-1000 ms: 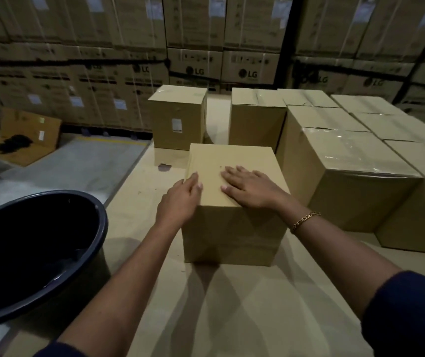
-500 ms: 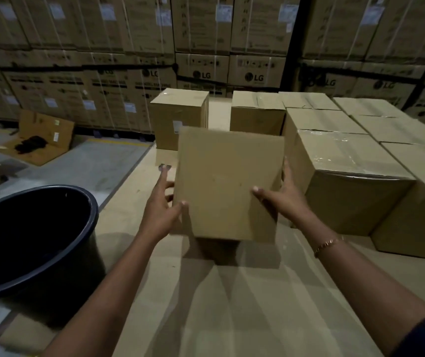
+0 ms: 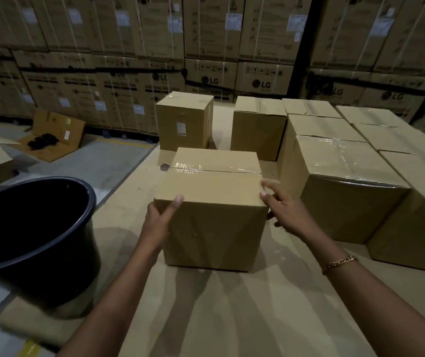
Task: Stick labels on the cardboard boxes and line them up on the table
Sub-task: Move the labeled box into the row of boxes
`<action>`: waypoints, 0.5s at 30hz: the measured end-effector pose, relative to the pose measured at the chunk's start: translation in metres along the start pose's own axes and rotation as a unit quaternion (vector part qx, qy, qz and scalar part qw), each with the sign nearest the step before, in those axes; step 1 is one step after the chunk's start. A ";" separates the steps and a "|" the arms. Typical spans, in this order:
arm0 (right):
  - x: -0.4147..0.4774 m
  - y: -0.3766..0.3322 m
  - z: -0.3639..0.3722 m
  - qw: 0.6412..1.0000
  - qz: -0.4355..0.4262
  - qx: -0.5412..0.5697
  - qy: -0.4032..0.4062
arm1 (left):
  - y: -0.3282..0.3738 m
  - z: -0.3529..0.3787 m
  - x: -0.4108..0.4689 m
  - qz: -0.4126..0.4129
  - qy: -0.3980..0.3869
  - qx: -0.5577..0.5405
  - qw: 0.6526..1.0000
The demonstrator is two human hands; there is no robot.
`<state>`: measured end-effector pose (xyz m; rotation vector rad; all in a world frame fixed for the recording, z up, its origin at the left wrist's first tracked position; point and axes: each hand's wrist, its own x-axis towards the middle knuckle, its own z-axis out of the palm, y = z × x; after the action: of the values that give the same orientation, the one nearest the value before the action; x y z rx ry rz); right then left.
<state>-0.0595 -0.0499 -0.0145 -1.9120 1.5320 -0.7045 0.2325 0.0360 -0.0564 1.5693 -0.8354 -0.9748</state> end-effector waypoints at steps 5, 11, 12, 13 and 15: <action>-0.034 -0.023 0.016 0.982 -0.139 -0.122 0.020 | 0.011 -0.004 0.035 0.028 0.087 -0.010 0.996; 0.005 -0.027 0.012 0.972 -0.179 -0.126 0.082 | 0.043 0.041 0.024 0.067 0.080 0.062 0.993; 0.021 -0.019 0.002 0.972 -0.142 -0.165 0.087 | 0.039 0.047 0.013 0.065 0.059 0.089 0.992; 0.034 -0.010 -0.007 0.972 -0.102 -0.203 0.060 | 0.033 0.053 0.004 0.062 0.037 0.119 0.990; 0.049 0.002 -0.018 0.972 -0.046 -0.226 -0.034 | 0.022 0.059 -0.008 0.059 0.009 0.166 0.984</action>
<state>-0.0636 -0.1005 -0.0015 -2.3218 1.6750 -0.3376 0.1752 0.0150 -0.0395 1.7830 -1.1098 -0.7615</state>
